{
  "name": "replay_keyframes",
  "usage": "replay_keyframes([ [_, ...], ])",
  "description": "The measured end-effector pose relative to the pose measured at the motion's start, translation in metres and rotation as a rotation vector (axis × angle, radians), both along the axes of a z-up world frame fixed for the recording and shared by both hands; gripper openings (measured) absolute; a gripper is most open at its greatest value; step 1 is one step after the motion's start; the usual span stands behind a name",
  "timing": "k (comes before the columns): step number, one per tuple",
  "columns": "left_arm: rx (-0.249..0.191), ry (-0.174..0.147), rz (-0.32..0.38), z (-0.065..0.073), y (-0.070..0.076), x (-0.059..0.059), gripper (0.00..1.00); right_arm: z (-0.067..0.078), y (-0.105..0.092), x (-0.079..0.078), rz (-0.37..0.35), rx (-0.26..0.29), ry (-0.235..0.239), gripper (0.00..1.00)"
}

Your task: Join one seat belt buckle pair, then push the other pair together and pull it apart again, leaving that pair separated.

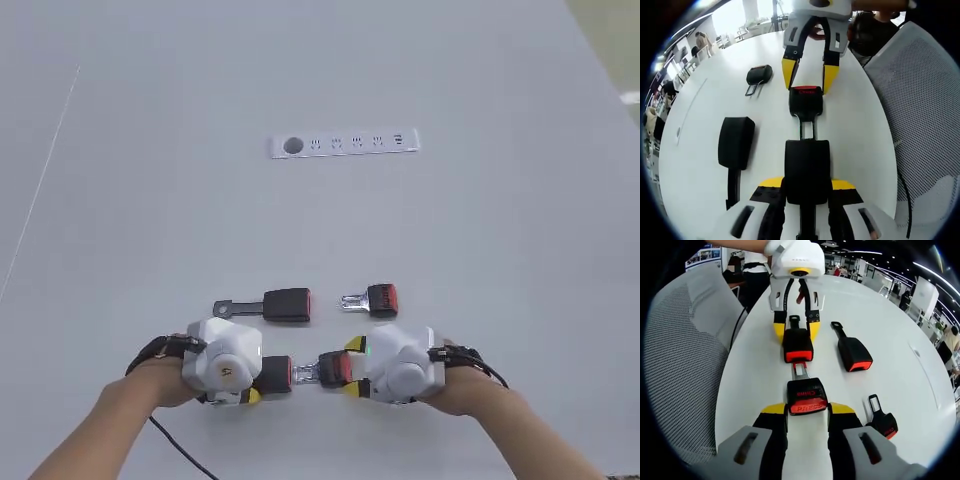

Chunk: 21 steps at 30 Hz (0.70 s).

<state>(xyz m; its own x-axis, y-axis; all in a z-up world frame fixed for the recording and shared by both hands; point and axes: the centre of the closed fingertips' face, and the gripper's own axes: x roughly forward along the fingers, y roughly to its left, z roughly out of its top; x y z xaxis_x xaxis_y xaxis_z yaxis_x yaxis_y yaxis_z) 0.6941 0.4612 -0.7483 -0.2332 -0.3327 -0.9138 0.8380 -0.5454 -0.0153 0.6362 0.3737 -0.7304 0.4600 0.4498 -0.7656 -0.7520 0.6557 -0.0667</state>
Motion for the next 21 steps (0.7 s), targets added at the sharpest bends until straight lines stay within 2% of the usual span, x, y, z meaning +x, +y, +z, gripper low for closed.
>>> replay_keyframes([
  [8, -0.016, 0.005, -0.021, 0.0, -0.001, -0.003, 0.33, 0.0, 0.012, 0.005, -0.001, 0.006, -0.004, 0.28],
  [10, -0.017, 0.004, -0.024, 0.0, -0.001, -0.004, 0.33, -0.002, 0.012, 0.006, 0.008, -0.018, -0.011, 0.28],
  [21, -0.014, 0.008, -0.019, 0.0, -0.002, -0.003, 0.32, -0.002, 0.011, 0.004, -0.037, 0.005, -0.013, 0.27],
])
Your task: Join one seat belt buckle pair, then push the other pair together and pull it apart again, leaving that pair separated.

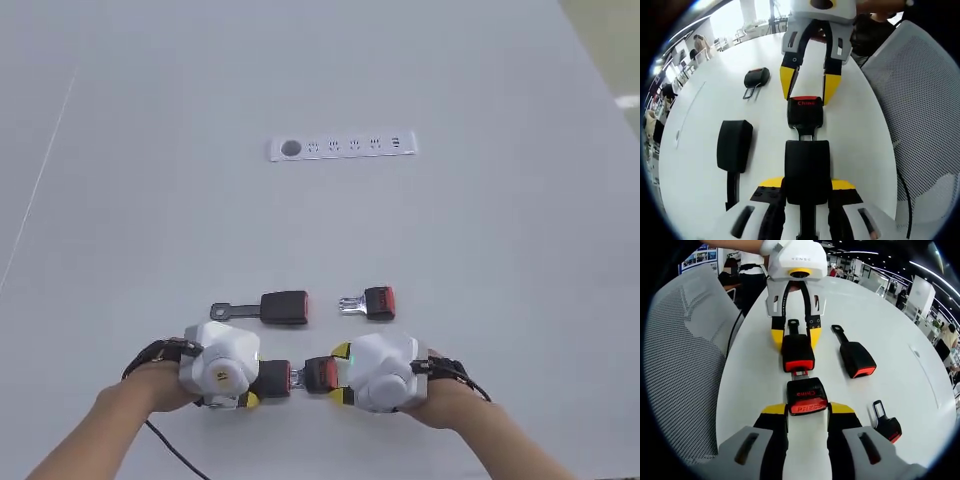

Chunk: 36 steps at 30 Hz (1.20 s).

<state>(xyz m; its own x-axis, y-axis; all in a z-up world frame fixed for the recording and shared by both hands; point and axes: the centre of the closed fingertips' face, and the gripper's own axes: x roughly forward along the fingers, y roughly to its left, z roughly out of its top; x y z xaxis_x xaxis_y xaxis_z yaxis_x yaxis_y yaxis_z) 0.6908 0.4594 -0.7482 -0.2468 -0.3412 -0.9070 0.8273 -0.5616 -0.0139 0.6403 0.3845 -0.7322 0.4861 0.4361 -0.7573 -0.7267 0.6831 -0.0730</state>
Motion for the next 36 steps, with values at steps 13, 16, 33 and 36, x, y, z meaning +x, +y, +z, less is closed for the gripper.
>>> replay_keyframes([
  [13, 0.005, -0.004, -0.013, 0.0, 0.0, 0.0, 0.32, 0.0, 0.002, 0.0, -0.025, 0.024, 0.017, 0.26],
  [16, 0.013, -0.012, -0.037, -0.001, 0.0, -0.001, 0.32, 0.002, 0.004, 0.003, -0.059, 0.051, 0.023, 0.26],
  [33, 0.006, 0.002, -0.022, -0.001, 0.0, -0.001, 0.31, 0.003, 0.014, 0.006, -0.112, 0.066, 0.019, 0.25],
  [36, 0.004, 0.004, -0.02, 0.0, 0.0, -0.001, 0.31, 0.002, 0.014, 0.006, -0.115, 0.062, 0.023, 0.25],
])
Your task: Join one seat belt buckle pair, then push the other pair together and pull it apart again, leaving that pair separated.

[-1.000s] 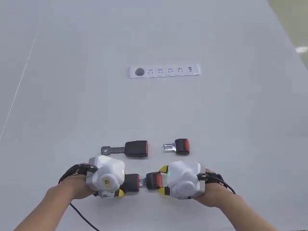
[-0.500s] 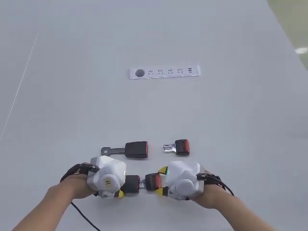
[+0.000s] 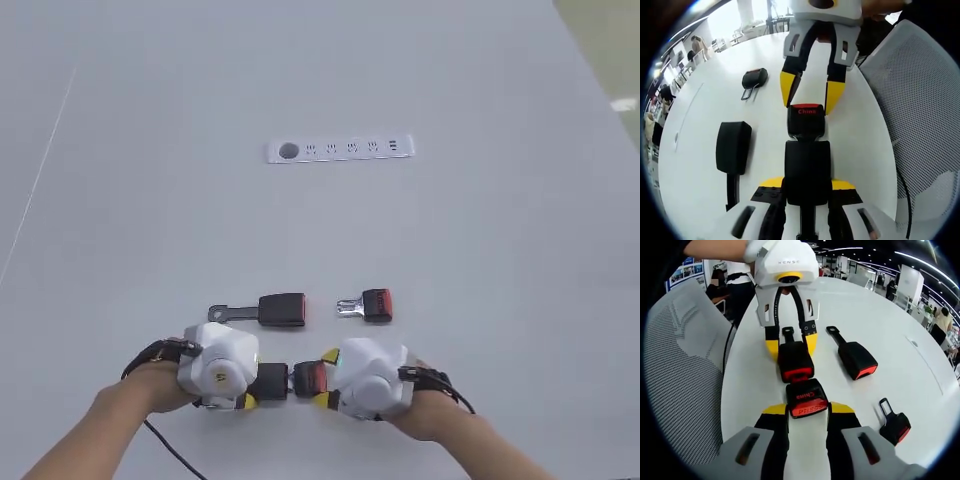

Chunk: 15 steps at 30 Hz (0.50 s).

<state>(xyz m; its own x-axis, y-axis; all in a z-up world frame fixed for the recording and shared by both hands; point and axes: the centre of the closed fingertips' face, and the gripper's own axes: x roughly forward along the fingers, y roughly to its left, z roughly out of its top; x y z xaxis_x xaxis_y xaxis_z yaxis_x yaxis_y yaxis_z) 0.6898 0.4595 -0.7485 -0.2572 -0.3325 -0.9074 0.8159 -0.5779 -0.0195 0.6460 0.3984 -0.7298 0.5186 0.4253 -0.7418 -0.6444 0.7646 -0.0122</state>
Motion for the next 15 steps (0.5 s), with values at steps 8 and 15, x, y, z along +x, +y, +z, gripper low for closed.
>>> replay_keyframes([
  [8, 0.0, 0.004, 0.001, 0.0, 0.0, 0.0, 0.31, -0.002, 0.002, 0.002, -0.015, -0.009, 0.015, 0.25],
  [15, -0.002, 0.009, 0.006, -0.001, 0.0, 0.001, 0.31, -0.004, 0.002, 0.006, -0.03, -0.016, 0.019, 0.25],
])
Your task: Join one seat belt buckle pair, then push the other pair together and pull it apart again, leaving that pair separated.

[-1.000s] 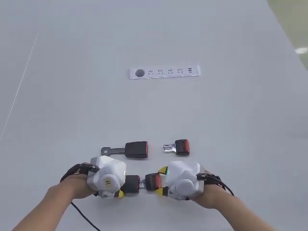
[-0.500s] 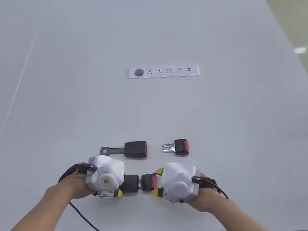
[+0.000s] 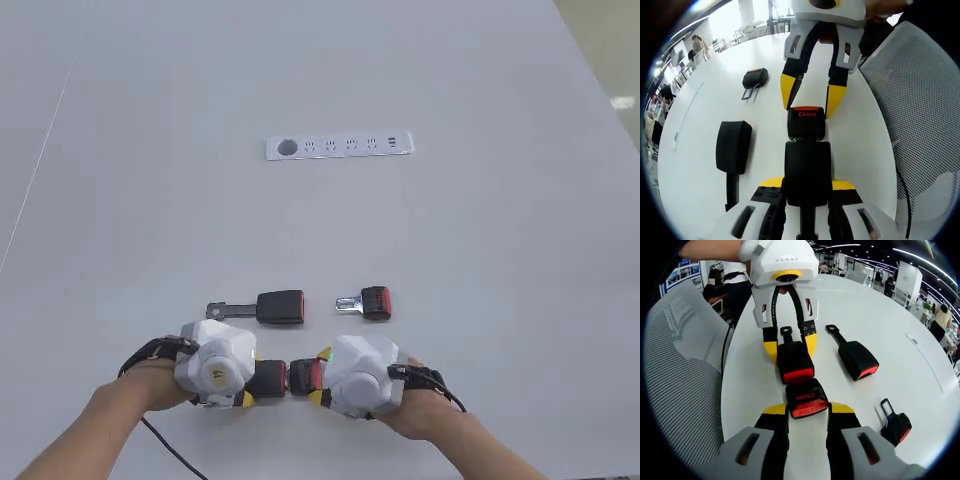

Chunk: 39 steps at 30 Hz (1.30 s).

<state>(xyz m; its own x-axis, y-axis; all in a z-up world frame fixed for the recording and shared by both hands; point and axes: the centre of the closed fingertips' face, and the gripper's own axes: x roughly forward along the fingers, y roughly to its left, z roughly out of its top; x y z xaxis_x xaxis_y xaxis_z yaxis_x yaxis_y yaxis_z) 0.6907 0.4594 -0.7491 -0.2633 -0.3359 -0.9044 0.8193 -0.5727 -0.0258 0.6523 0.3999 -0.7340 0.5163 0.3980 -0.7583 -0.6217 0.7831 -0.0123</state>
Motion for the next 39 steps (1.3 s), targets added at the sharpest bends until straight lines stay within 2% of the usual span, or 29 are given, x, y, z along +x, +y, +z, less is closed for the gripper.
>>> replay_keyframes([
  [8, 0.005, -0.001, 0.006, -0.0003, 0.0001, 0.0004, 0.32, 0.0007, 0.0007, -0.0021, 0.016, 0.003, -0.005, 0.26],
  [12, 0.001, 0.002, 0.018, 0.0003, 0.0005, -0.0003, 0.32, -0.0003, -0.0015, -0.0029, 0.044, 0.013, -0.024, 0.27],
  [17, -0.007, 0.007, 0.032, 0.0003, 0.0002, -0.0008, 0.32, -0.0016, 0.0057, -0.0015, 0.12, -0.009, -0.044, 0.31],
  [20, -0.007, 0.007, 0.035, 0.0002, 0.0002, -0.0008, 0.32, -0.0018, 0.0043, 0.0007, 0.132, -0.026, -0.046, 0.31],
  [34, -0.008, 0.01, 0.033, 0.0007, 0.0002, -0.0016, 0.33, -0.0036, 0.0062, 0.0027, 0.216, -0.034, -0.039, 0.31],
  [39, -0.013, 0.015, 0.036, 0.0007, 0.0004, -0.0015, 0.33, -0.0038, 0.0054, 0.0017, 0.208, -0.021, -0.026, 0.29],
])
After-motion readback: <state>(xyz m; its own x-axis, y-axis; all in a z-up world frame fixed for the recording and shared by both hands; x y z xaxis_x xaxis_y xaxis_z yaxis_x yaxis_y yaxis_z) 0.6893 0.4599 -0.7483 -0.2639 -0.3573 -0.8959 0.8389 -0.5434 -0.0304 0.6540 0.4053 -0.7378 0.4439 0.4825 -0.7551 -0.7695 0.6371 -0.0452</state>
